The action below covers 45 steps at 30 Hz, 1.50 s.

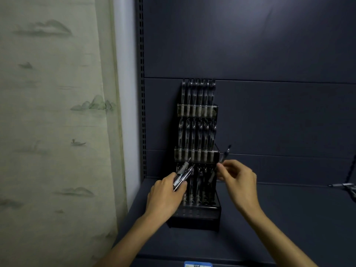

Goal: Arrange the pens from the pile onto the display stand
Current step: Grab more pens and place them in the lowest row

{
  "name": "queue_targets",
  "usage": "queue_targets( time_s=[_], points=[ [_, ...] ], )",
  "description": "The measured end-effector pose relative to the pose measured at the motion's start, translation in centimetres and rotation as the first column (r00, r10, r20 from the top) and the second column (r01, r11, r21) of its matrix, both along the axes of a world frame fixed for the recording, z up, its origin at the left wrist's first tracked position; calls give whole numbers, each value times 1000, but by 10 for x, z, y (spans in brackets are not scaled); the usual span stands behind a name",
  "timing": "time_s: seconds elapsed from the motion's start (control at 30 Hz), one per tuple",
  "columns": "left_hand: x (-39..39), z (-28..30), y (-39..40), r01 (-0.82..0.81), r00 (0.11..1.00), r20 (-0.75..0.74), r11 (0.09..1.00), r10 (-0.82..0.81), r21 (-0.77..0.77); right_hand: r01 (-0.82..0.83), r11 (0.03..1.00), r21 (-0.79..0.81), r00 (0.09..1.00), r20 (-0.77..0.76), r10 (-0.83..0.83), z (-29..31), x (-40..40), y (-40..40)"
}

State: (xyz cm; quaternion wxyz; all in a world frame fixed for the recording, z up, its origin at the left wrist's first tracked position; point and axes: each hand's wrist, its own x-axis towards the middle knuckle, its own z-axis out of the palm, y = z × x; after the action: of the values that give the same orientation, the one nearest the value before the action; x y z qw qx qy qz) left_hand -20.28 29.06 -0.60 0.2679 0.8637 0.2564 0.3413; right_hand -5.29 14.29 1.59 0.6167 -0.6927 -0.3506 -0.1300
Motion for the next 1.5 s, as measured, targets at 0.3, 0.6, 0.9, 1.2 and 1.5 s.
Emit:
queue_targets(
  time_s=[0.3,0.6,0.9,1.2,1.5],
  points=[
    [-3,-4,1,-8,1000,8,1000,8,2,89,974,-209,978,205,-45,-24,-2,11],
    [-4,-8,3,-8,1000,12,1000,8,-15,118,907,-404,981,191,-42,-37,-4,18],
    [-3,-13,3,-6,1000,-7,1000,6,-29,121,897,-425,983,179,-48,-40,-5,17],
    [-3,-10,-2,16,1000,-11,1000,-16,-19,128,934,-333,985,156,-79,-35,-14,7],
    [3,-1,-16,56,998,-12,998,-56,-21,-432,897,-94,865,-324,383,-4,-48,4]
  ],
)
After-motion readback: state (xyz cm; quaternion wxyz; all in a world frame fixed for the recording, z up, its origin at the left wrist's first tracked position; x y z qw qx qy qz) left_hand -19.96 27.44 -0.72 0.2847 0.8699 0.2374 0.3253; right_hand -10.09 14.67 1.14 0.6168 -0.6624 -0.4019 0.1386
